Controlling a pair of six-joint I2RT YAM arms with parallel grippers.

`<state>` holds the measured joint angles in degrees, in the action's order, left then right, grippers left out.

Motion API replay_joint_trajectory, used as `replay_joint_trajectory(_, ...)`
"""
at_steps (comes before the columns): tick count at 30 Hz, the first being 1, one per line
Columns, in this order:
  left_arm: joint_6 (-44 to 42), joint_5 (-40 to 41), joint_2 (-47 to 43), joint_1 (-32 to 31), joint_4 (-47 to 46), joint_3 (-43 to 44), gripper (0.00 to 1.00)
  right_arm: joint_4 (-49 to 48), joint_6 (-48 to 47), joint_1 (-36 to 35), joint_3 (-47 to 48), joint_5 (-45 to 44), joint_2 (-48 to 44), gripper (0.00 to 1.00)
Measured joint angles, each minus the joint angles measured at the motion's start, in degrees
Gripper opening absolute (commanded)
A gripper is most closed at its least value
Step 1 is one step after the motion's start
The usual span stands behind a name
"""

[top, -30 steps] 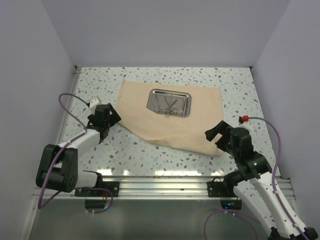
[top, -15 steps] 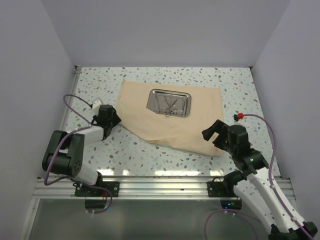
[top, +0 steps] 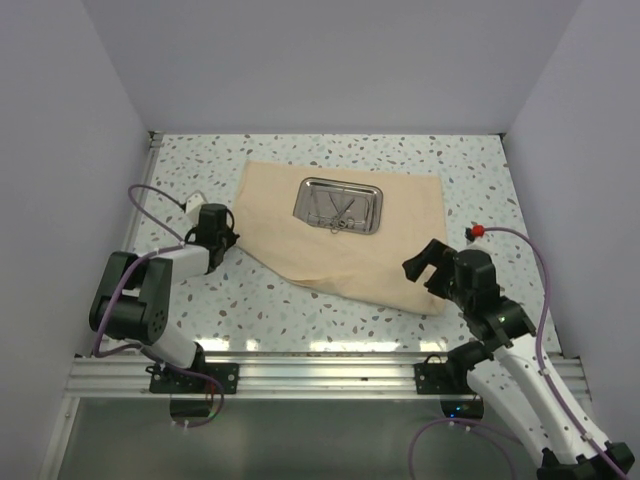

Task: Open and lay out the surgical kit
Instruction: Open the surgical kit at the center of the board.

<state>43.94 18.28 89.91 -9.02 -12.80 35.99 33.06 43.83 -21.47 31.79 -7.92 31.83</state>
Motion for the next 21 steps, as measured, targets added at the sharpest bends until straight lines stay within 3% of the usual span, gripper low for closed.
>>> replay_joint_trajectory(7, -0.22, 0.17, 0.11, 0.00, 1.79, 2.51, 0.03, -0.44, -0.09, 0.00, -0.42, 0.00, -1.64, 0.98)
replay_joint_trajectory(9, -0.33, 0.37, 0.07, 0.00, 2.49, 3.43, 0.14, -0.52, -0.28, 0.02, -0.44, 0.02, -1.53, 0.98)
replay_joint_trajectory(10, -0.52, 0.48, -0.02, 0.00, 2.95, 3.87, 0.28, -0.55, -0.42, 0.02, -0.44, 0.02, -1.53, 0.98)
replay_joint_trajectory(13, -1.18, 1.05, -0.31, 0.02, 3.85, 4.63, 0.40, -0.55, -0.79, 0.00, -0.44, 0.04, -1.51, 0.98)
replay_joint_trajectory(21, -1.51, 2.51, -0.33, 0.02, 4.52, 5.40, 0.45, -0.55, -1.66, 0.00, -0.44, 0.04, -1.53, 0.98)
